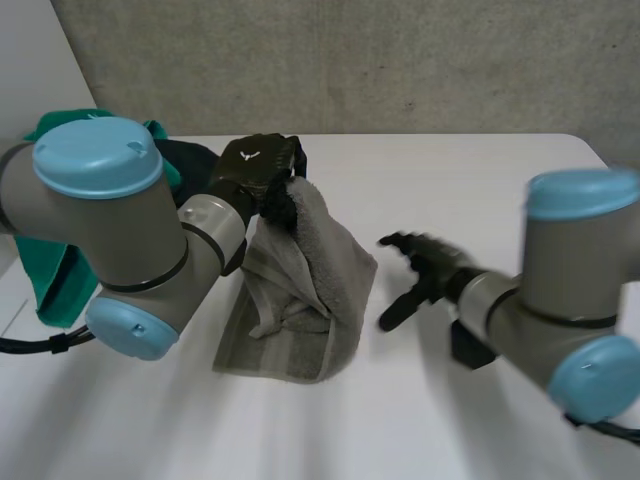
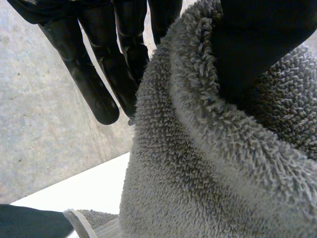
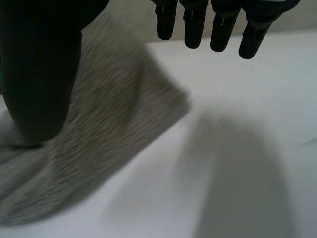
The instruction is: Fold the laundry.
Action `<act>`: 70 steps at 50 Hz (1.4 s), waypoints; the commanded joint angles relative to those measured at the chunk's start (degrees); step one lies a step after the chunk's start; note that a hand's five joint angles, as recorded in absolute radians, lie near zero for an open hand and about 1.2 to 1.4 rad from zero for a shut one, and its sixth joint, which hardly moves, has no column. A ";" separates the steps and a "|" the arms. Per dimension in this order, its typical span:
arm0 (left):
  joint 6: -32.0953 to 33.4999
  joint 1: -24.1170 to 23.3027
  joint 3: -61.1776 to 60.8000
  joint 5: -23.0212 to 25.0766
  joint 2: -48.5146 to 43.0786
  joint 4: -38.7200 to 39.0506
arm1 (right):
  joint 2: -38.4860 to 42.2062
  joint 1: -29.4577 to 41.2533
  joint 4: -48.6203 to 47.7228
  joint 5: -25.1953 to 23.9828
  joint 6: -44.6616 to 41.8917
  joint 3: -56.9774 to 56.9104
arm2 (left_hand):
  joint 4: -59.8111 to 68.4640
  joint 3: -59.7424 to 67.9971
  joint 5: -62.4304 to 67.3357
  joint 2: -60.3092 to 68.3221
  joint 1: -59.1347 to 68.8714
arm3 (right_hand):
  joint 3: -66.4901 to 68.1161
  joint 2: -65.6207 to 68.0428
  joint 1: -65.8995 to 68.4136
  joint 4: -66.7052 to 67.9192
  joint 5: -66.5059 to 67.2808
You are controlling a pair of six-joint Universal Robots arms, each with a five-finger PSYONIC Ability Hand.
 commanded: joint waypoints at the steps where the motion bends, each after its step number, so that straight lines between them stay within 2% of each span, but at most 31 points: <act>1: -0.12 -0.15 -0.45 -0.12 2.12 0.05 | 11.33 6.48 -5.10 -0.06 5.18 -6.81 | 11.19 11.43 12.24 11.81 18.72 | -1.83 -1.87 -2.81 -1.85 -2.65; 3: -0.12 -0.15 -0.45 -0.12 2.48 -0.04 | 12.74 6.92 -5.19 0.64 5.18 -8.39 | 11.19 11.43 12.24 11.81 18.72 | 19.49 19.45 18.51 19.46 18.67; 4: -0.12 -0.15 -0.45 -0.12 2.65 -0.04 | 13.27 6.92 -5.19 1.87 5.18 -9.18 | 11.19 11.43 12.24 11.81 18.72 | 51.92 51.89 50.94 51.90 51.10; 5: -0.03 -0.15 -0.45 -0.20 3.17 -0.04 | 13.10 6.92 -5.28 2.66 5.18 -9.28 | 11.19 11.43 12.24 11.81 18.72 | 68.01 67.97 67.03 67.99 67.19; 6: -0.03 -0.15 -0.45 -0.21 3.44 -0.04 | 12.84 6.83 -5.28 3.63 5.18 -9.02 | 11.19 11.43 12.24 11.81 18.72 | 68.17 68.13 67.19 68.15 67.35; 8: -0.03 -0.15 -0.36 -0.29 4.14 -0.31 | 11.01 6.57 -5.89 6.87 4.31 -7.88 | 11.19 11.43 12.24 11.81 18.72 | 68.17 68.13 67.19 68.15 67.35; 11: -0.03 0.11 -0.89 -0.12 5.90 -1.01 | 6.18 6.22 -7.56 8.91 2.29 -5.68 | 11.19 11.43 12.24 11.81 18.72 | 68.17 68.13 67.19 68.15 67.35; 12: 0.06 0.20 -1.15 -0.12 6.51 -1.18 | 1.03 4.83 -9.31 8.82 -1.46 -4.46 | 11.19 11.43 12.24 11.81 18.72 | 68.17 68.13 67.19 68.15 67.35; 15: 0.15 0.64 -2.12 -0.03 8.71 -2.41 | -6.65 0.61 -10.55 7.95 -11.31 -2.95 | 11.19 11.43 12.24 11.81 18.72 | 68.17 68.13 67.19 68.15 67.35; 16: 0.15 0.90 -2.47 -0.03 9.24 -2.76 | -10.50 -1.84 -10.56 6.81 -18.91 -2.17 | 11.19 11.43 12.24 11.81 18.72 | 68.17 68.13 67.19 68.15 67.35; 17: 0.50 1.60 -3.08 -0.03 10.11 -3.46 | -12.11 -3.00 -10.47 6.28 -22.73 -2.07 | 11.19 11.43 12.24 11.81 18.72 | 68.17 68.13 67.19 68.15 67.35; 19: 1.55 2.48 -3.96 0.32 10.74 -4.08 | -14.05 -4.67 -9.77 4.70 -29.24 -2.51 | 11.19 11.43 12.24 11.81 18.72 | 68.17 68.13 67.19 68.15 67.35; 20: 3.03 3.35 -4.92 0.58 11.09 -4.69 | -14.66 -5.55 -8.46 3.82 -35.19 -3.21 | 11.19 11.43 12.24 11.81 18.72 | 68.17 68.13 67.19 68.15 67.35; 24: 7.60 3.98 -8.00 0.67 10.31 -5.58 | -14.58 -4.95 -1.78 3.02 -43.68 -6.28 | 11.19 11.43 12.24 11.81 18.72 | 68.17 68.13 67.19 68.15 67.35; 26: 9.19 3.89 -9.32 0.76 9.60 -5.32 | -14.32 -4.77 1.12 2.41 -44.48 -7.60 | 11.19 11.43 12.24 11.81 18.72 | 68.17 68.13 67.19 68.15 67.35; 29: 11.48 3.28 -11.00 0.76 5.39 -4.79 | -9.24 -5.12 4.03 -0.22 -44.65 -9.27 | 11.19 11.43 12.24 11.81 18.72 | 68.17 68.13 67.19 68.15 67.35; 35: 12.10 1.34 -7.66 0.67 -3.75 -3.74 | 2.62 -4.68 3.95 -1.81 -47.10 -12.26 | 11.19 11.43 12.24 11.81 18.72 | 68.17 68.13 67.19 68.15 67.35; 40: 12.28 0.90 -1.26 0.15 -11.66 -0.40 | 8.61 -4.51 1.06 -1.73 -51.85 -15.33 | 11.19 11.43 12.24 11.81 18.72 | 68.17 68.13 67.19 68.15 67.35; 42: 12.28 1.25 0.42 0.15 -12.81 0.13 | 9.93 -4.42 -1.05 -1.55 -53.00 -15.87 | 3.36 3.61 4.42 3.99 10.90 | 67.40 67.36 66.42 67.37 66.58; 43: 12.28 1.34 1.13 0.15 -13.08 0.31 | 10.29 -4.33 -3.41 -1.46 -53.35 -15.87 | -4.19 -3.95 -3.13 -3.56 3.35 | 54.07 54.03 53.09 54.04 53.25; 44: 12.28 1.51 2.09 0.15 -13.08 0.31 | 10.20 -4.42 -4.57 -1.46 -53.44 -15.61 | -20.75 -20.51 -19.70 -20.12 -13.22 | 42.44 42.41 41.46 42.42 41.62; 46: 12.28 1.69 2.36 0.23 -12.99 0.22 | 9.77 -4.68 -6.42 -1.37 -53.44 -14.82 | -35.15 -34.91 -34.09 -34.52 -27.61 | 16.21 16.17 15.23 16.19 15.39; 47: 12.28 1.69 2.36 0.23 -12.99 0.22 | 9.07 -4.85 -7.64 -1.29 -53.27 -13.68 | -38.38 -38.14 -37.33 -37.75 -30.85 | 1.93 1.89 0.95 1.91 1.11; 48: 12.19 1.61 2.01 0.23 -12.90 0.13 | 8.54 -4.86 -8.00 -1.20 -53.18 -13.06 | -43.74 -43.50 -42.69 -43.11 -36.21 | 0.29 0.25 -0.69 0.27 -0.53; 51: 12.19 1.52 0.87 -0.12 -11.07 -0.22 | 4.51 -4.94 -8.27 -0.59 -52.57 -10.34 | -49.50 -49.26 -48.44 -48.87 -41.96 | -1.83 -1.87 -2.81 -1.85 -2.65; 56: 11.49 2.83 -7.64 -0.82 -1.67 -1.54 | -3.50 -5.82 -5.99 2.40 -50.64 -4.98 | -49.69 -49.44 -48.63 -49.06 -42.15 | -1.83 -1.87 -2.81 -1.85 -2.65; 62: 11.40 4.94 -18.28 -2.58 6.60 -0.75 | -9.74 -9.94 1.90 6.62 -43.36 1.87 | -49.85 -49.61 -48.80 -49.22 -42.32 | 0.76 0.73 -0.22 0.74 -0.06; 66: 11.40 6.17 -24.34 -3.02 9.07 1.18 | -12.11 -12.32 5.96 5.66 -39.05 7.49 | -50.19 -49.94 -49.13 -49.56 -42.65 | 1.78 1.74 0.80 1.76 0.96; 70: 11.22 8.54 -29.79 -2.76 9.16 2.85 | -13.79 -14.34 5.44 3.73 -35.26 13.56 | -49.52 -49.27 -48.46 -48.89 -41.98 | 2.96 2.93 1.98 2.94 2.14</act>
